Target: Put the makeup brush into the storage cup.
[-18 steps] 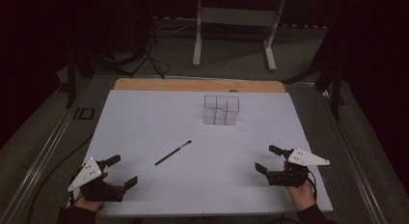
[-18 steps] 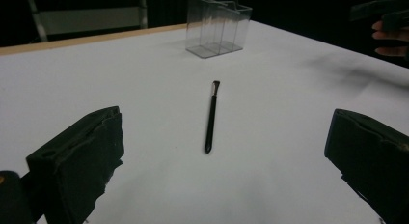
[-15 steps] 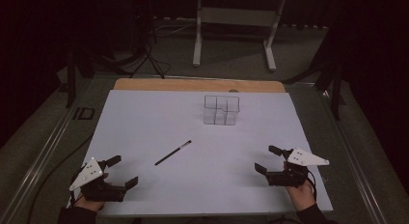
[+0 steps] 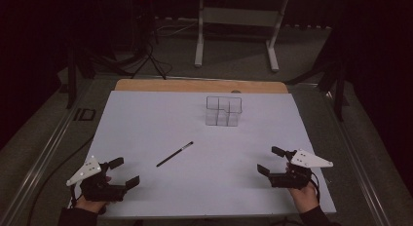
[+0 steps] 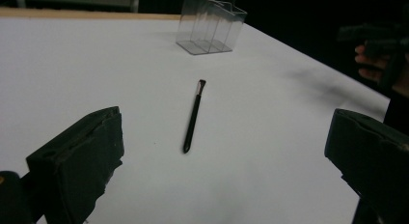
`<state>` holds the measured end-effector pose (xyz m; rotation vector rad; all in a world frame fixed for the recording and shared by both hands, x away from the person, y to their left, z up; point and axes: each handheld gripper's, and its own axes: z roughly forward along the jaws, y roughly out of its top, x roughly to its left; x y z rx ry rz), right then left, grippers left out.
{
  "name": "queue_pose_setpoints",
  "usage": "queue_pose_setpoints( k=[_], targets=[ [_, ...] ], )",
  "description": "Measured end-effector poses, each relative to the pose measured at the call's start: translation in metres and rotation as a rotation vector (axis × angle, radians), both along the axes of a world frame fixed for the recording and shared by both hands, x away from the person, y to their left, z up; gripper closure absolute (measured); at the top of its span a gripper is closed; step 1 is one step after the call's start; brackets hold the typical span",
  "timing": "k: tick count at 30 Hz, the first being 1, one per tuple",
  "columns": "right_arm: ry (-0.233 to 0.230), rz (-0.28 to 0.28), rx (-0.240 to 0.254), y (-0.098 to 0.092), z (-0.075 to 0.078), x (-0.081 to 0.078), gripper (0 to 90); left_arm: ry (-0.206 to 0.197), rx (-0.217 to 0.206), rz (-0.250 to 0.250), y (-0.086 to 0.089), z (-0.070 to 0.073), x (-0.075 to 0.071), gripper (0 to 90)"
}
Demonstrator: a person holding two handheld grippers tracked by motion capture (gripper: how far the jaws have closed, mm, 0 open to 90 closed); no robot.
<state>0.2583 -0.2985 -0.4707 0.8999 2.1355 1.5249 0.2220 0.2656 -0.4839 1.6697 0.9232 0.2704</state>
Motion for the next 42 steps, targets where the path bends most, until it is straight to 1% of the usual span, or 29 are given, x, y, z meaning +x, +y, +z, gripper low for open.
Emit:
queue_pose_setpoints(
  k=[2,3,4,5,6,7,8,10,11,13,14,16,17,19,20,23,24,25,28,29,31,32,34,37,38,42],
  targets=[
    [-0.001,0.002,-0.003,0.0,0.0,0.0,12.2,-0.007,-0.005,0.004,0.0,0.002,0.0,1.2],
    [-0.001,0.002,-0.003,0.0,0.0,0.0,12.2,-0.004,-0.002,0.01,0.0,0.004,0.0,1.2],
    [-0.001,0.002,-0.001,0.0,0.0,0.0,12.2,-0.014,0.01,0.028,0.0,0.009,-0.001,1.2],
    [-0.001,0.002,-0.001,0.0,0.0,0.0,12.2,-0.014,0.01,0.028,0.0,0.009,-0.001,1.3],
    [-0.003,0.0,-0.002,0.0,0.0,0.0,12.3,-0.023,0.019,0.038,-0.001,0.012,-0.001,1.3],
    [-0.003,-0.001,-0.002,0.0,0.0,0.0,12.2,-0.029,0.048,0.035,-0.002,0.018,0.0,1.3],
    [-0.003,-0.002,-0.003,0.0,0.0,0.0,12.2,-0.029,0.048,0.035,-0.002,0.018,0.0,1.2],
    [0.0,-0.004,-0.004,0.001,0.0,0.0,12.3,-0.02,0.042,0.017,-0.004,0.023,0.001,1.2],
    [0.0,-0.003,-0.003,0.001,0.0,0.0,12.3,0.001,0.065,-0.002,-0.006,0.027,0.003,1.2],
    [-0.006,-0.007,-0.005,0.001,0.0,0.0,12.3,0.01,0.109,-0.031,-0.01,0.031,0.004,1.3],
    [-0.006,-0.007,-0.005,0.001,0.0,0.0,12.3,0.01,0.109,-0.031,-0.01,0.031,0.004,1.3],
    [-0.015,-0.009,-0.006,0.002,0.002,-0.002,12.3,0.011,0.135,-0.049,-0.013,0.035,0.005,1.3],
    [-0.015,-0.009,-0.006,0.002,0.002,-0.002,12.3,0.02,0.143,-0.053,-0.014,0.037,0.006,1.3],
    [-0.019,-0.006,-0.004,0.003,0.002,-0.002,12.3,0.041,0.151,-0.068,-0.017,0.041,0.009,1.4],
    [-0.02,-0.001,-0.003,0.003,0.002,-0.002,12.3,0.044,0.156,-0.079,-0.02,0.045,0.011,1.4],
    [-0.017,0.0,-0.005,0.003,0.002,-0.002,12.3,0.046,0.166,-0.083,-0.021,0.048,0.013,1.4],
    [-0.012,-0.001,-0.002,0.003,0.002,-0.002,12.3,0.035,0.204,-0.085,-0.023,0.051,0.014,1.4],
    [-0.014,-0.001,-0.002,0.003,0.002,-0.002,12.3,0.034,0.22,-0.09,-0.024,0.053,0.015,1.4],
    [-0.013,0.001,-0.002,0.004,0.002,-0.002,12.3,0.037,0.226,-0.095,-0.026,0.057,0.017,1.4],
    [-0.013,0.001,-0.002,0.004,0.002,-0.002,12.3,0.04,0.232,-0.104,-0.026,0.058,0.018,1.4],
    [-0.011,0.006,-0.003,0.004,0.002,-0.002,12.3,0.04,0.242,-0.102,-0.029,0.06,0.02,1.4],
    [-0.009,0.009,-0.003,0.004,0.002,-0.002,12.3,0.047,0.235,-0.107,-0.03,0.06,0.022,1.4],
    [-0.007,0.011,-0.003,0.005,0.002,-0.002,12.3,0.053,0.239,-0.111,-0.032,0.061,0.025,1.4],
    [-0.009,0.012,0.001,0.005,0.002,-0.002,12.3,0.065,0.258,-0.128,-0.035,0.063,0.03,1.4],
    [-0.01,0.01,0.002,0.004,0.002,-0.002,12.3,0.063,0.272,-0.125,-0.036,0.064,0.032,1.4],
    [-0.006,0.012,0.003,0.004,0.002,-0.002,12.3,0.07,0.296,-0.157,-0.042,0.071,0.037,1.4]
  ],
)
